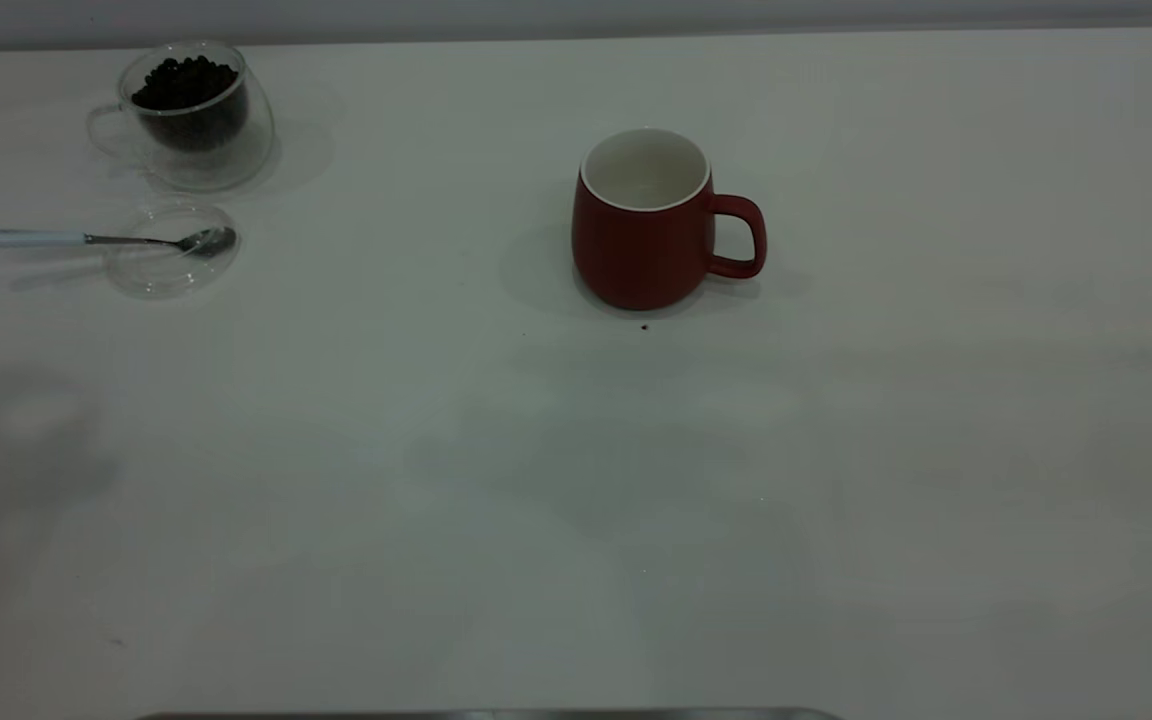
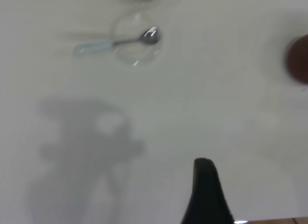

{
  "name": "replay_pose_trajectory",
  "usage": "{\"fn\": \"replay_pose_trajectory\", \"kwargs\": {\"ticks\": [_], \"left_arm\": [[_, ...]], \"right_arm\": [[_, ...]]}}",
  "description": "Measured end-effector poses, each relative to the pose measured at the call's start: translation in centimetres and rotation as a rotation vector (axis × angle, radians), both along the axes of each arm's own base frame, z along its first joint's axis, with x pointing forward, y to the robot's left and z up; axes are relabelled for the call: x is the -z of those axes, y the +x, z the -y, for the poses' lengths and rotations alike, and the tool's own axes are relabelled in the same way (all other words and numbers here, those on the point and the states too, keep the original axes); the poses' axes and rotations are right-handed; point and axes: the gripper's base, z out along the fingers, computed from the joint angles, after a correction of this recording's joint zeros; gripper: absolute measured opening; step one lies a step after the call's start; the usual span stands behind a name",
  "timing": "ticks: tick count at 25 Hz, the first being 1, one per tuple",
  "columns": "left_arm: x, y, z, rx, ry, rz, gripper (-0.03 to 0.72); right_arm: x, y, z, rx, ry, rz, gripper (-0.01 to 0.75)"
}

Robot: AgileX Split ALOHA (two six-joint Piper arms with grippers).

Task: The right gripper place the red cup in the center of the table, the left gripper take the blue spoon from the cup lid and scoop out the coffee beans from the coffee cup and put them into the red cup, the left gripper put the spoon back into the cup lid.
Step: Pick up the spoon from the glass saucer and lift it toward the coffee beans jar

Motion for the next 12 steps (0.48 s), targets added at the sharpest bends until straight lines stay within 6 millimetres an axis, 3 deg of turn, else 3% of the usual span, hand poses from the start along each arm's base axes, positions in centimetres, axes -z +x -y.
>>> {"fn": "replay_pose_trajectory", "kwargs": {"ticks": [3,6,12], "left_arm": [[0.0,2.7,-1.7,0.048,-0.067,-0.041,0.584],[1.4,4.4,-4.7,0.068,-0.173,-0.084,0.584],[6.0,6.8,-12.0,0.008,-0.403,-0.032,0.584]], "right_arm": [[0.0,0.0,0.0,0.0,0.0,0.0,0.59],[0.0,0.0,0.0,0.0,0.0,0.0,0.59],[0.0,0.0,0.0,0.0,0.0,0.0,0.59]]}}
